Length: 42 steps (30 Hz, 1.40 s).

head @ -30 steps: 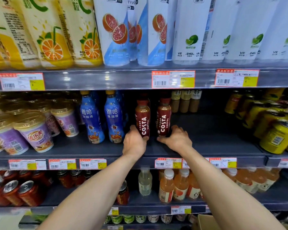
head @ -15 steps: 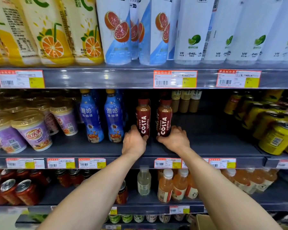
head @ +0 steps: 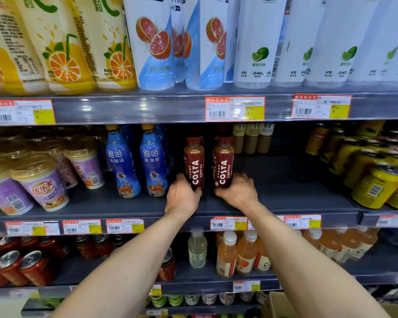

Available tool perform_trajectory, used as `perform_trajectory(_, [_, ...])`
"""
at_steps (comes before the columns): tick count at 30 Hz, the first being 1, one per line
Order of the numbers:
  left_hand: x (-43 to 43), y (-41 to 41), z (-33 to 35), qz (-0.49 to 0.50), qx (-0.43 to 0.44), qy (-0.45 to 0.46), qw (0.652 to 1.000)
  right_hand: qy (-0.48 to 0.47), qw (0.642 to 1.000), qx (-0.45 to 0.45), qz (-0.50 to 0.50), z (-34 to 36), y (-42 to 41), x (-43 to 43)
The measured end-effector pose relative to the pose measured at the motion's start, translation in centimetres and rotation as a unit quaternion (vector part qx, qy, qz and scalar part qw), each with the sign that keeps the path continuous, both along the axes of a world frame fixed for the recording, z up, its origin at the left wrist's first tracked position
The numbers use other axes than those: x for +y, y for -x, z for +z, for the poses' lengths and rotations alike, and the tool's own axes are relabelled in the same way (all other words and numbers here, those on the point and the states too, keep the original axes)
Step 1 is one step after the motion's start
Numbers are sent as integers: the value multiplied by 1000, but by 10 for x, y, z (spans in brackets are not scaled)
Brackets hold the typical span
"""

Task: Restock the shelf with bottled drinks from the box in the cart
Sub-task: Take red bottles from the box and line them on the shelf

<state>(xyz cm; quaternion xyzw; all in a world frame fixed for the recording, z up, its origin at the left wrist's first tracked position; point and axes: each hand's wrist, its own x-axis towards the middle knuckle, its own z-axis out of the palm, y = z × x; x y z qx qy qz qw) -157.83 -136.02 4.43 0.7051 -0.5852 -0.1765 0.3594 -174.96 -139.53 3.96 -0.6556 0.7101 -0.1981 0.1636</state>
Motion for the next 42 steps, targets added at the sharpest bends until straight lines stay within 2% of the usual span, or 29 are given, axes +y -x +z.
perform_trajectory(6, [15, -4, 7, -11, -27, -1, 1000, 1, 999, 44, -4, 0, 5, 11])
perform_trajectory(11, [41, -10, 5, -36, -174, -8, 984, 52, 992, 112, -20, -5, 5, 31])
perform_trajectory(19, [82, -11, -15, -134, -337, 17, 932, 83, 987, 136, 30, -7, 8, 84])
perform_trajectory(24, [123, 5, -22, -184, -319, 45, 929, 90, 980, 172, 46, -17, 28, 142])
perform_trajectory(28, [159, 23, -33, -237, -309, 38, 920, 110, 981, 154, 39, -30, 45, 195])
perform_trajectory(33, [212, 53, -52, -309, -316, -11, 897, 18, 987, 157, 10, -61, 81, 263])
perform_trajectory(42, [284, 143, -122, -353, -328, -96, 871, -128, 980, 153, 15, -145, 182, 345])
